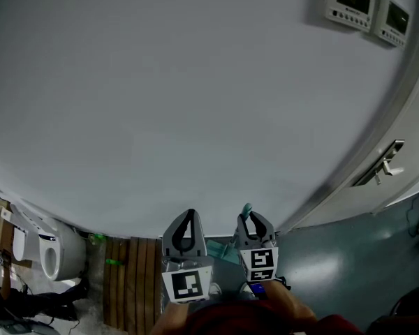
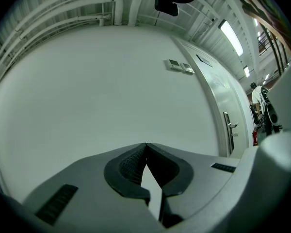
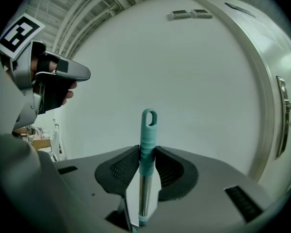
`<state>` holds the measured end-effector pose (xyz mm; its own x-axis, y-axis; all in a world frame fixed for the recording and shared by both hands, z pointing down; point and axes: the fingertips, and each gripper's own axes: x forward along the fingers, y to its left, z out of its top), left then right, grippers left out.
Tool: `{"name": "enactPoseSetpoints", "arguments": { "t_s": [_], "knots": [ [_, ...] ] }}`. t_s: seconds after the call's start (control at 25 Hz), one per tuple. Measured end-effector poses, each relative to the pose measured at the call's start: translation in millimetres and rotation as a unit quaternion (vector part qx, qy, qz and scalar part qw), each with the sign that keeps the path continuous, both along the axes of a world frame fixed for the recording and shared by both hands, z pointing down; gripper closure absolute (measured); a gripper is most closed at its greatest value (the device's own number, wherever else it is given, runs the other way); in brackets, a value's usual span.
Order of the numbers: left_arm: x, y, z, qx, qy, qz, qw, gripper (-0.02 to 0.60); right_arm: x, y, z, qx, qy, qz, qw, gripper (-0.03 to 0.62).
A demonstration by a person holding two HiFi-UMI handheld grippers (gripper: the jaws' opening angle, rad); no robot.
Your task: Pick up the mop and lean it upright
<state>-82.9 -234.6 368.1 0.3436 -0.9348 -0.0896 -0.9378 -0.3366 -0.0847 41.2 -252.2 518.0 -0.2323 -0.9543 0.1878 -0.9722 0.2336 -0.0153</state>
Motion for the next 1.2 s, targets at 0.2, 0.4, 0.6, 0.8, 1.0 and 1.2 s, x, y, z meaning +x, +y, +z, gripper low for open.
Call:
{"name": "enactPoseSetpoints", "arguments": {
  "t_s": [0.2,0.4,0.6,0.8,1.0,1.2],
  "knots": [
    [-1,0,2,0.002,-0.006,-0.003,1.0,0.566,-6,11,0,0.003,0.004,-0.007,1.0,0.482],
    [-1,0,2,0.0,-0.006,-0.006,1.0,0.566,-4,12,-1,0.001,0.005,-0.008,1.0,0.482],
    [-2,1,0,0.004,-0.004,-0.005,1.0,0.566,-1,12,-1,-0.001,0.004,-0.005,1.0,0.482],
    [1,0,-1,0.004,-0.003,-0.004,1.0,0.566,0,13,-3,-0.001,0.003,-0.006,1.0,0.484],
    [1,2,-1,0.006,-0.002,-0.002,1.0,0.566,4,16,-5,0.001,-0.001,-0.002,1.0,0.484],
    [3,1,1,0.004,-0.002,-0.001,1.0,0.566,7,19,-7,0.0,-0.002,-0.002,1.0,0.485]
  ]
}}
